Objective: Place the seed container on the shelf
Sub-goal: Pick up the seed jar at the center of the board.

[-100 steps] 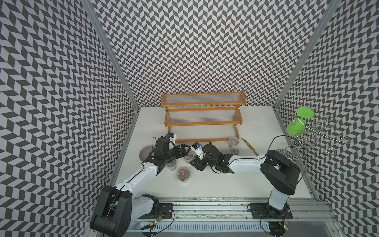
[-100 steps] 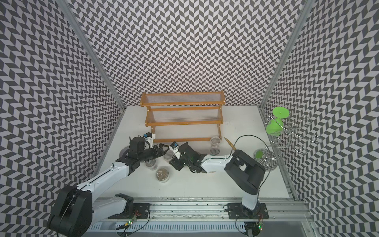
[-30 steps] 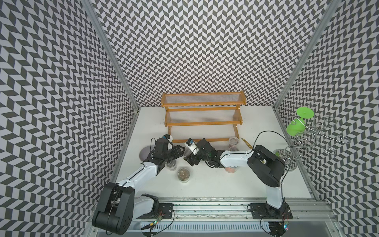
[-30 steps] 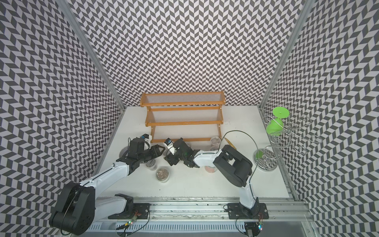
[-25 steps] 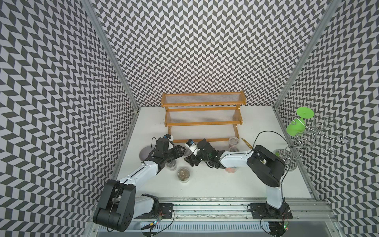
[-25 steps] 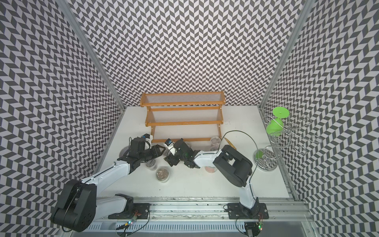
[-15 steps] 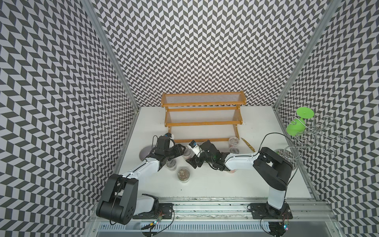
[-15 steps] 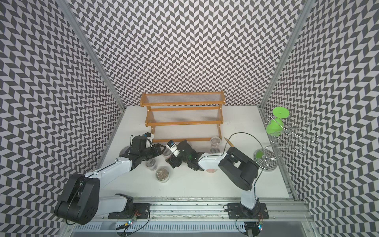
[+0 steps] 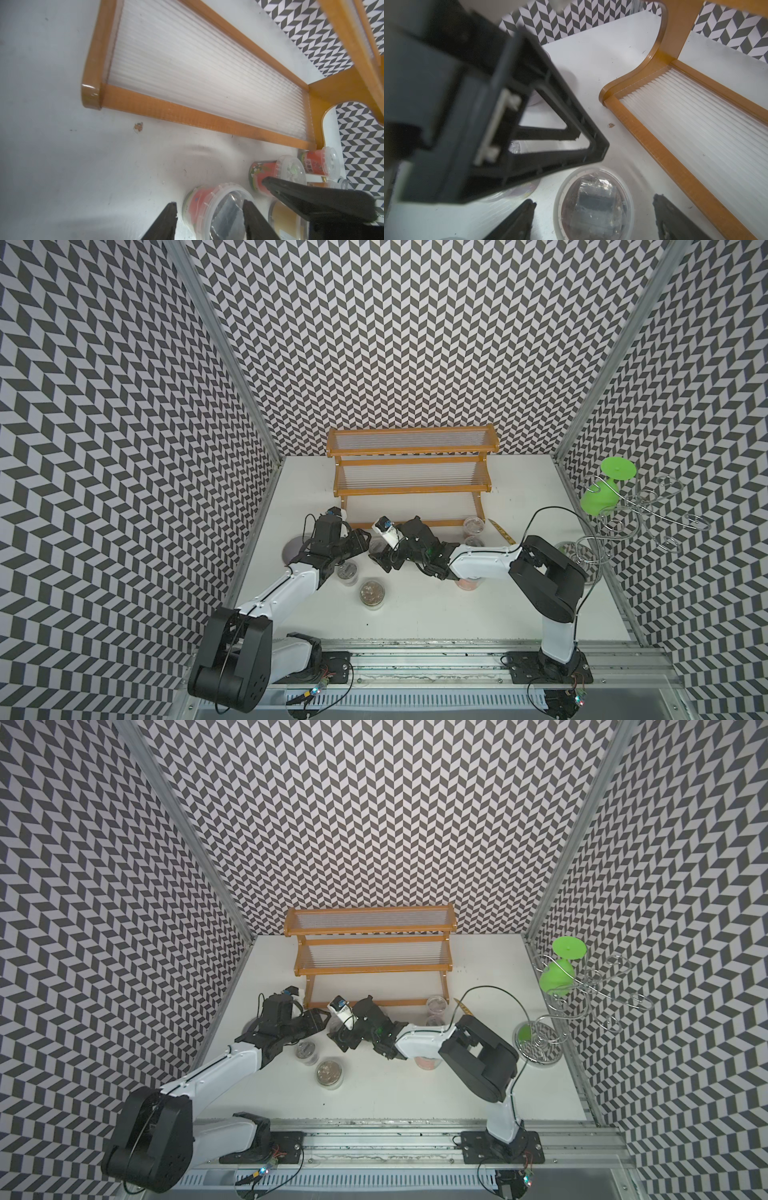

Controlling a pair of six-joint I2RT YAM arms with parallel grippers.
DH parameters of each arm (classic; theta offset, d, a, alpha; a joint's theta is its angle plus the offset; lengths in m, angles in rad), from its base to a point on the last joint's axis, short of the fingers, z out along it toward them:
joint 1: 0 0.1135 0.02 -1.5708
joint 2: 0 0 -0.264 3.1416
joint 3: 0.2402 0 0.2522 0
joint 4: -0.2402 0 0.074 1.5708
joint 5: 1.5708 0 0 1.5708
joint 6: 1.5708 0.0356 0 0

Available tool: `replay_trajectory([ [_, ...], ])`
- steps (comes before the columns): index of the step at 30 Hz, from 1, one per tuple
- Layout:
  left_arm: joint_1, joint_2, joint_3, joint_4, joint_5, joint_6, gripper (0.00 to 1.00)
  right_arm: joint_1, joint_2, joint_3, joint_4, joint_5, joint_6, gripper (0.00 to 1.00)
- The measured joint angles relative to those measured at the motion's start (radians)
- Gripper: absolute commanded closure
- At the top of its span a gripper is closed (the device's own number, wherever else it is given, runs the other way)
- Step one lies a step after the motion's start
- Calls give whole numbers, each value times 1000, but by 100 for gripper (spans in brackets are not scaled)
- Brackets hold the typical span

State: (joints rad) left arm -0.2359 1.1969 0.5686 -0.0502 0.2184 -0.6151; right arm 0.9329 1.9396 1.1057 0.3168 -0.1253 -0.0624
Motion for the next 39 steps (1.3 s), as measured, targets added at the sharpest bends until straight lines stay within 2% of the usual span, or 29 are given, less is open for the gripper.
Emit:
replay_trajectory([
  [6, 26, -80, -14, -11, -43, -11, 40, 0, 50, 38, -38, -1, -1, 12],
  [15, 49, -118, -17, -36, -50, -11, 39, 0, 95, 90, -64, -1, -7, 14],
  [22, 63, -148, -17, -45, -51, -11, 38, 0, 96, 98, -73, -1, -18, 19],
  [39, 77, -187, -17, -71, -52, -7, 36, 0, 90, 103, -116, -7, -34, 22],
])
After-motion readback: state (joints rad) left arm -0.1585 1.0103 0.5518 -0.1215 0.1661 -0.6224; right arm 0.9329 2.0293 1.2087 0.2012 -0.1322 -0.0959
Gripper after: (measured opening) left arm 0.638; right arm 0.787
